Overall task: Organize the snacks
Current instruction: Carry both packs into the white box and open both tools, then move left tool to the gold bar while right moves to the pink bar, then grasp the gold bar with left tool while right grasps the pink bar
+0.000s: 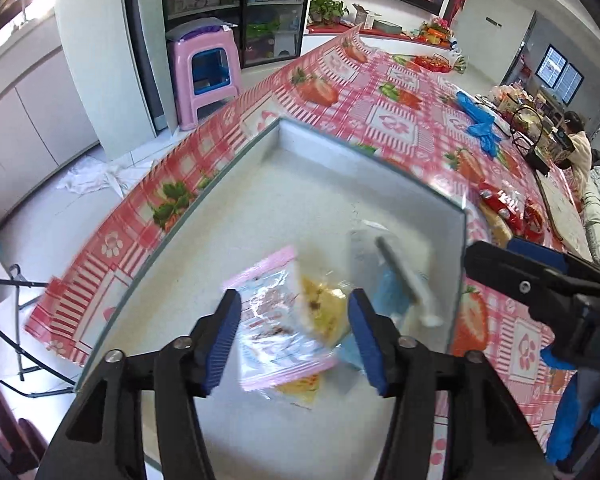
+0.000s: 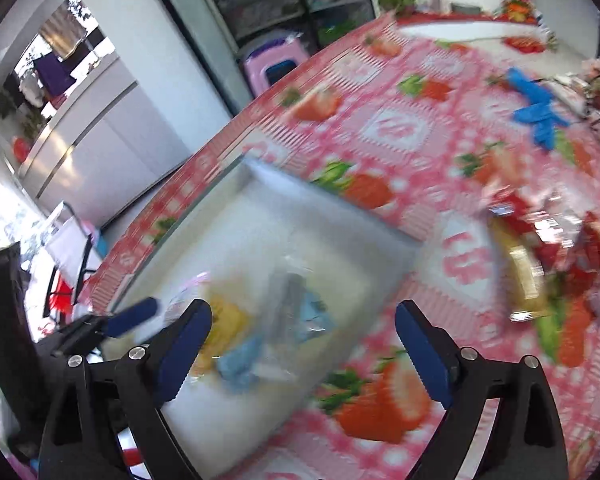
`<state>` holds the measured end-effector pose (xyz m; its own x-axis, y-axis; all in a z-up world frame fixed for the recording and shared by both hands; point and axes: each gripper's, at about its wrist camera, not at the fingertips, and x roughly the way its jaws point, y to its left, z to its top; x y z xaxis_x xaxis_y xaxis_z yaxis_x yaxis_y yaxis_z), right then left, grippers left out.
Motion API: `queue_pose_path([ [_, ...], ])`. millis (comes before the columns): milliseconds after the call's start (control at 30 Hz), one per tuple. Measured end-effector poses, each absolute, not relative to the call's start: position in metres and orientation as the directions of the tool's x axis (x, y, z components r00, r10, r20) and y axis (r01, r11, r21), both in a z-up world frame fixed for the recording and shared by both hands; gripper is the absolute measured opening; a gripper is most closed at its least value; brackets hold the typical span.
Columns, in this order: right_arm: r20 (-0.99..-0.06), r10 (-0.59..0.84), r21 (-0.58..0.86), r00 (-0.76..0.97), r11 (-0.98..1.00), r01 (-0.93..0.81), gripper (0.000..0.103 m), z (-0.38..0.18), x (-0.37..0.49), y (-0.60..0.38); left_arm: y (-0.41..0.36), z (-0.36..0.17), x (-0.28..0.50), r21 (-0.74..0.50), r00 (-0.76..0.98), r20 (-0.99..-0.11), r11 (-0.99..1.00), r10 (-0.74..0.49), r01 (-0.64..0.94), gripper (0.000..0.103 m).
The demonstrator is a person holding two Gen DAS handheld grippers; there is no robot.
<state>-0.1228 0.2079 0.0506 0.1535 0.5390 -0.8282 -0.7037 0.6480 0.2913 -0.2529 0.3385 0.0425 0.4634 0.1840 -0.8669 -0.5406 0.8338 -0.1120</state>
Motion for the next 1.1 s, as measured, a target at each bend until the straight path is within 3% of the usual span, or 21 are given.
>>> queue_pose_path([
  [67, -0.831, 0.521, 0.274, 0.195, 0.688, -0.672, 0.094, 0.054, -0.107, 0.183, 0.328, 0.056, -0.243, -0.133, 0.481, -0.861, 0.841, 0.165, -0.525, 0.067],
  [133, -0.833, 0.502, 0.264, 0.23, 0.728, -0.632, 0.094, 0.056, -0.091, 0.155, 0.307, 0.07, -0.226, -0.171, 0.513, -0.85, 0.86, 0.118, -0.48, 0.079],
  [167, -0.832, 0.491, 0.258, 0.258, 0.754, -0.604, 0.094, 0.056, -0.081, 0.138, 0.296, 0.074, -0.216, -0.182, 0.522, -0.847, 0.871, 0.098, -0.457, 0.08],
  [367, -0.859, 0.382, 0.271, 0.34, 0.904, -0.331, 0.094, 0.036, -0.024, 0.031, 0.216, 0.064, -0.137, -0.159, 0.51, -0.86, 0.927, 0.039, -0.34, 0.08],
  [533, -0.867, 0.319, 0.269, 0.382, 0.946, -0.181, 0.094, 0.015, 0.003, -0.018, 0.189, 0.032, -0.076, -0.096, 0.468, -0.879, 0.927, 0.092, -0.363, 0.08],
  [800, -0.861, 0.263, 0.242, 0.435, 0.965, -0.106, 0.094, -0.01, 0.036, -0.022, 0.183, -0.01, -0.043, -0.052, 0.408, -0.904, 0.914, 0.128, -0.402, 0.081],
  [967, -0.857, 0.214, 0.141, 0.468, 0.972, -0.186, 0.094, -0.015, 0.047, 0.0, 0.173, -0.019, -0.032, 0.029, 0.434, -0.877, 0.923, 0.208, -0.384, 0.082],
  [1000, -0.856, 0.208, 0.127, 0.473, 0.972, -0.198, 0.092, -0.016, 0.047, 0.002, 0.172, -0.019, -0.031, 0.036, 0.438, -0.873, 0.924, 0.215, -0.381, 0.082],
  [1067, -0.848, 0.177, 0.067, 0.499, 0.971, -0.23, 0.07, -0.017, 0.042, 0.006, 0.173, -0.019, -0.033, 0.011, 0.46, -0.866, 0.928, 0.195, -0.373, 0.074],
  [1100, -0.843, 0.176, 0.048, 0.509, 0.966, -0.255, 0.047, -0.015, 0.039, 0.008, 0.173, -0.018, -0.034, 0.005, 0.468, -0.863, 0.928, 0.192, -0.373, 0.059],
])
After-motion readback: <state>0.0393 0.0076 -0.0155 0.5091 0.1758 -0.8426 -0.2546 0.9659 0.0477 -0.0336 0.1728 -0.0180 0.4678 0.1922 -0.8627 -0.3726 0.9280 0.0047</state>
